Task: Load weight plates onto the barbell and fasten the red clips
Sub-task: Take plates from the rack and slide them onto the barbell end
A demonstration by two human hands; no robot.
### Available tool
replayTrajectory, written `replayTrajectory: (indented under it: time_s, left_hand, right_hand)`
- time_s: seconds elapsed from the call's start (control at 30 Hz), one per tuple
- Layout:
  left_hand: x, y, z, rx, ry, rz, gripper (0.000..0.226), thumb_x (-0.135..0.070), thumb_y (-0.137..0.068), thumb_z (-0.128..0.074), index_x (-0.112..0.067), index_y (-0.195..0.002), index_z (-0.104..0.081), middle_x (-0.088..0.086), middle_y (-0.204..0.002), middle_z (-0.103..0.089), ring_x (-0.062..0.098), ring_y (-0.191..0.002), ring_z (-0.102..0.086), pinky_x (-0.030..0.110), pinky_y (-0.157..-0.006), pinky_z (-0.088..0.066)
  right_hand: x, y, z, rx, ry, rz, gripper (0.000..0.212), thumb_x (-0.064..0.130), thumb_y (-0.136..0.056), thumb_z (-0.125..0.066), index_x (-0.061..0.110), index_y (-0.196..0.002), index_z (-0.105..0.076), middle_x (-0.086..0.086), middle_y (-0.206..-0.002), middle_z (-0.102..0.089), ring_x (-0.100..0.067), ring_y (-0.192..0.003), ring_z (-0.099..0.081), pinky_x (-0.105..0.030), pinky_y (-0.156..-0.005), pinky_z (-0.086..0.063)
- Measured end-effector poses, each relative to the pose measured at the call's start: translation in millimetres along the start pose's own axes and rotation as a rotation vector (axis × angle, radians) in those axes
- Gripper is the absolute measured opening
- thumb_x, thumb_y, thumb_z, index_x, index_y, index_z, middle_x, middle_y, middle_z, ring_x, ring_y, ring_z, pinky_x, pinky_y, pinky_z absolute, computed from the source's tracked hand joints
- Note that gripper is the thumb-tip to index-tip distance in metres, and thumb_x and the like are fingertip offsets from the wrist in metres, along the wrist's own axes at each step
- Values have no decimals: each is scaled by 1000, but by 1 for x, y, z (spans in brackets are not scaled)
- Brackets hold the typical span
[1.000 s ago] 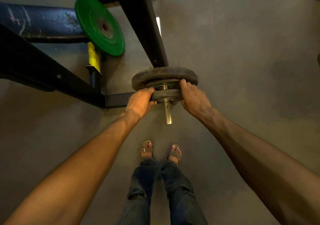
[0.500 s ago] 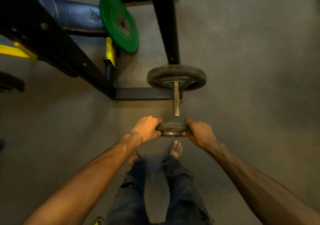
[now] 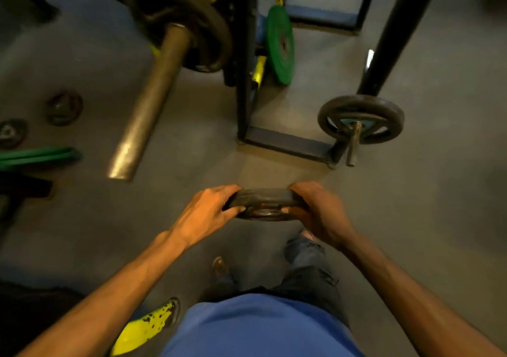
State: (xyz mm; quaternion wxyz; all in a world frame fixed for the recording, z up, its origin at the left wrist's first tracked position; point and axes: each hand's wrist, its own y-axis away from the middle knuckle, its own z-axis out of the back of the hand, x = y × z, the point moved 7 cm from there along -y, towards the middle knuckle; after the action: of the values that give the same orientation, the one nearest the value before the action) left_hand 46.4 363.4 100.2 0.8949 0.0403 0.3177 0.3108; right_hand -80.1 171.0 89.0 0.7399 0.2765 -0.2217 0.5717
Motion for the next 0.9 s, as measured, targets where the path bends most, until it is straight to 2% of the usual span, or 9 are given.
replayTrajectory:
  time_s: [0.1,0.17,0.23,0.33,0.43,0.6,0.8,0.9]
  left_hand:
    - [24,69,41,-186,5,-27,45,-40,-91,-67,-14,-128,-61,5,-118,-71,20,-105,-67,28,-87,-49]
    - [37,109,67,-292,-9,-46,50,-45,-94,-59,-12,-131,-59,6,-123,-69,20,-108,-66,28,-89,-49]
    - [49,143,91,-375,-12,-57,49,-48,-96,-52,-14,-132,-56,3,-126,-66,18,-109,-64,31,-88,-52]
    - [70,177,126,-451,-8,-59,46,-49,-99,-47,-20,-134,-52,-2,-125,-62,15,-104,-63,33,-82,-55]
    - [89,193,156,-491,-3,-86,41,-47,-100,-47,-23,-133,-50,-4,-123,-60,14,-102,-63,35,-80,-55]
    - [119,183,198,-510,-21,-83,44,-51,-96,-47,-25,-131,-49,-3,-125,-59,20,-108,-62,37,-86,-54]
    - [134,148,225,-467,-41,-120,33,-34,-98,-60,-21,-127,-50,-1,-121,-59,18,-106,-61,35,-88,-51]
    - [141,139,221,-438,-68,-146,33,-34,-98,-60,-21,-127,-50,-1,-121,-57,18,-104,-61,34,-86,-51]
  right_hand:
    - [83,5,-4,-40,68,88,32,50,-86,-68,30,-111,-63,8,-101,-66,-12,-95,-60,-32,-73,-50]
    - [132,9,-7,-67,95,133,35,54,-86,-62,30,-111,-63,10,-100,-66,-10,-93,-60,-32,-71,-50]
    - [178,10,-12,-80,96,167,38,59,-86,-56,31,-110,-63,12,-97,-66,-8,-91,-60,-36,-70,-53]
    - [232,8,-20,-132,117,208,36,62,-85,-57,34,-108,-62,16,-95,-66,-7,-89,-61,-39,-70,-54]
    - [271,-5,-26,-171,154,229,34,61,-85,-60,34,-107,-61,17,-95,-67,-7,-90,-62,-39,-70,-54]
    - [309,-37,-24,-239,194,246,29,54,-86,-66,32,-104,-62,14,-94,-68,-9,-89,-63,-38,-70,-54]
    - [314,-77,-20,-274,255,232,29,53,-86,-67,28,-100,-61,9,-93,-70,-18,-88,-66,-35,-64,-50]
    - [310,-83,-26,-261,280,259,28,54,-88,-65,29,-101,-60,9,-92,-70,-17,-84,-66,-32,-61,-47]
